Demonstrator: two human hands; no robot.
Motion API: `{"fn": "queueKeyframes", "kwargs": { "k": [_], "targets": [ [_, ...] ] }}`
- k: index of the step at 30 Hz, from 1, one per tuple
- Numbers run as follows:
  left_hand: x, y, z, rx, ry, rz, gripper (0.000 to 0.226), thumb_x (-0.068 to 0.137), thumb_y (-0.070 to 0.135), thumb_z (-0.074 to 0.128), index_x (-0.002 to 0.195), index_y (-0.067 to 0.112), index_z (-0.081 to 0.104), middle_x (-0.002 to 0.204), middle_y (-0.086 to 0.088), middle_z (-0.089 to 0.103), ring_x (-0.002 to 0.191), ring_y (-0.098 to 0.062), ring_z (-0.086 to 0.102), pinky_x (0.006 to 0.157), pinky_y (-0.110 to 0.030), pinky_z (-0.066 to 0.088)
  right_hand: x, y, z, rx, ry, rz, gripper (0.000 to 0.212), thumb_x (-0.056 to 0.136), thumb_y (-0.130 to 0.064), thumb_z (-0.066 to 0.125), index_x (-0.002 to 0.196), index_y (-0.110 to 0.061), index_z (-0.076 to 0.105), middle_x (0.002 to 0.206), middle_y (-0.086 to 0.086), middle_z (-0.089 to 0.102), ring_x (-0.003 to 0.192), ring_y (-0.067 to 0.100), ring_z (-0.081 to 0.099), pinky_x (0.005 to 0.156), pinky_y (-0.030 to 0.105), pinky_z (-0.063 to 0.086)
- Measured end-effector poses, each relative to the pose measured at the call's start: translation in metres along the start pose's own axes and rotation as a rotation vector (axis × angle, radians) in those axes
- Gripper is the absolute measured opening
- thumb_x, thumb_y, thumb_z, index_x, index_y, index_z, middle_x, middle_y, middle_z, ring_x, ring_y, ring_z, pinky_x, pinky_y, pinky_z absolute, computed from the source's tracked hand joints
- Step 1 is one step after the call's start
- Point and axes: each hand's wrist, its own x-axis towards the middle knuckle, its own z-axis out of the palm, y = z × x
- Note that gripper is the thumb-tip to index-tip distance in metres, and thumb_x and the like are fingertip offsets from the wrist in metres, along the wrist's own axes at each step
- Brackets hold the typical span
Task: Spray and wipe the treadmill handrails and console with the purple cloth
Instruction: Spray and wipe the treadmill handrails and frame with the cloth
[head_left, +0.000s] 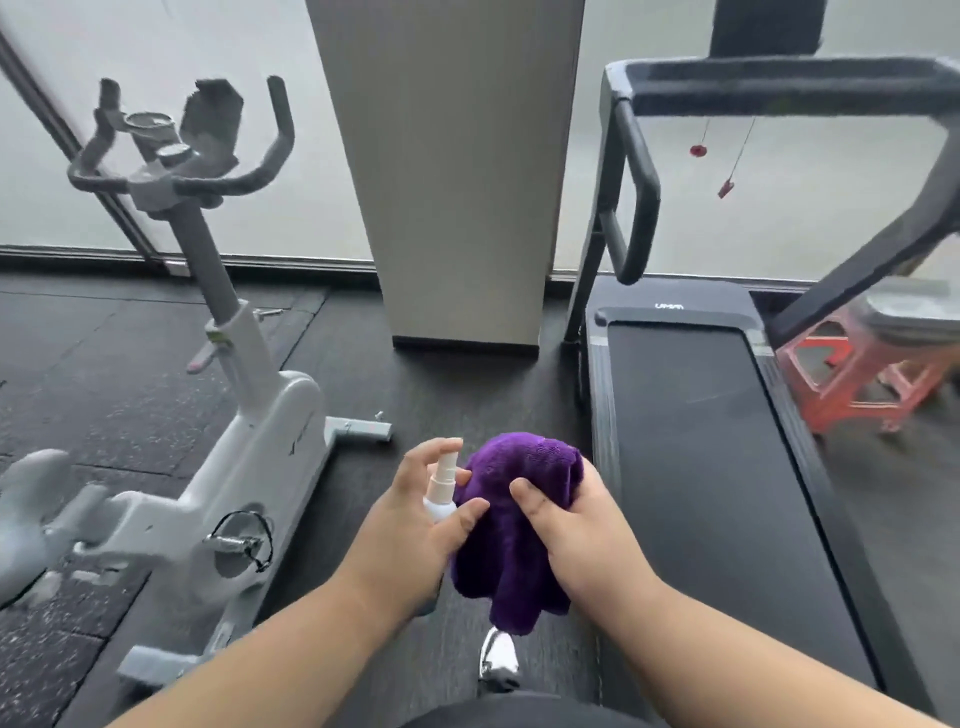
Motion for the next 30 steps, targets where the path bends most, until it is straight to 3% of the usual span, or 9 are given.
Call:
{"fn": "queueKeyframes", "kwargs": {
  "k": [4,11,16,19,22,26,30],
  "targets": [
    [0.089,-0.003,-0.006,0.021,-0.041,0.057,0.059,0.086,0.023,0.077,0.116,0.063,0.045,0.101,0.026,0.062,0.073,-0.004,0.065,0.068,-0.013,0.050,0.074,-0.004,0.001,0.046,0.065,0.017,0.010,0.095,-0.033,0.065,0.102,-0.040,0.067,0.101,-0.011,0.075,0.092,0.006,0.071,0.070,0.016,0.054],
    [0.254,0.001,-0.011,0.029,-0.073,0.122,0.057,0.088,0.013,0.073,0.115,0.057,0.049,0.083,0.019,0.066,0.065,-0.004,0.060,0.064,-0.017,0.051,0.235,-0.035,-0.002,0.167,0.142,0.049,0.011,0.090,-0.045,0.066,0.101,-0.042,0.067,0.098,-0.010,0.075,0.088,0.010,0.073,0.065,0.027,0.058],
    [0.357,0.008,-0.004,-0.002,-0.111,0.191,0.061,0.086,0.010,0.075,0.116,0.058,0.050,0.086,0.018,0.067,0.061,-0.002,0.061,0.058,-0.010,0.047,0.319,-0.053,-0.006,0.287,0.194,0.046,0.039,0.076,-0.061,0.067,0.110,-0.040,0.064,0.106,0.002,0.075,0.096,0.027,0.073,0.079,0.058,0.058],
    [0.410,0.004,0.008,-0.071,-0.162,0.201,0.057,0.085,0.018,0.076,0.122,0.054,0.051,0.095,0.019,0.066,0.067,-0.004,0.065,0.060,-0.012,0.050,0.361,-0.057,-0.012,0.360,0.283,0.018,0.037,0.081,-0.056,0.066,0.113,-0.038,0.062,0.108,0.007,0.074,0.096,0.036,0.072,0.081,0.062,0.056],
    [0.466,0.004,0.023,-0.096,-0.226,0.230,0.053,0.083,0.034,0.075,0.125,0.054,0.049,0.103,0.022,0.066,0.072,-0.009,0.068,0.060,-0.012,0.050,0.398,-0.063,-0.018,0.425,0.398,-0.020,0.031,0.082,-0.051,0.066,0.111,-0.040,0.064,0.111,0.006,0.073,0.104,0.032,0.070,0.089,0.057,0.054],
    [0.544,0.005,0.039,-0.101,-0.363,0.331,0.054,0.083,0.034,0.073,0.126,0.054,0.047,0.107,0.023,0.067,0.082,-0.005,0.070,0.065,-0.012,0.051,0.447,-0.075,-0.022,0.512,0.534,-0.079,0.022,0.091,-0.039,0.061,0.112,-0.037,0.065,0.114,0.009,0.072,0.106,0.032,0.069,0.091,0.058,0.053],
    [0.608,0.011,0.040,-0.095,-0.541,0.395,0.053,0.083,0.035,0.074,0.121,0.059,0.047,0.107,0.028,0.066,0.082,-0.003,0.070,0.065,-0.009,0.050,0.489,-0.084,-0.014,0.621,0.702,-0.116,0.024,0.091,-0.038,0.061,0.114,-0.033,0.065,0.116,0.017,0.070,0.106,0.042,0.067,0.091,0.069,0.048]
  ]
}}
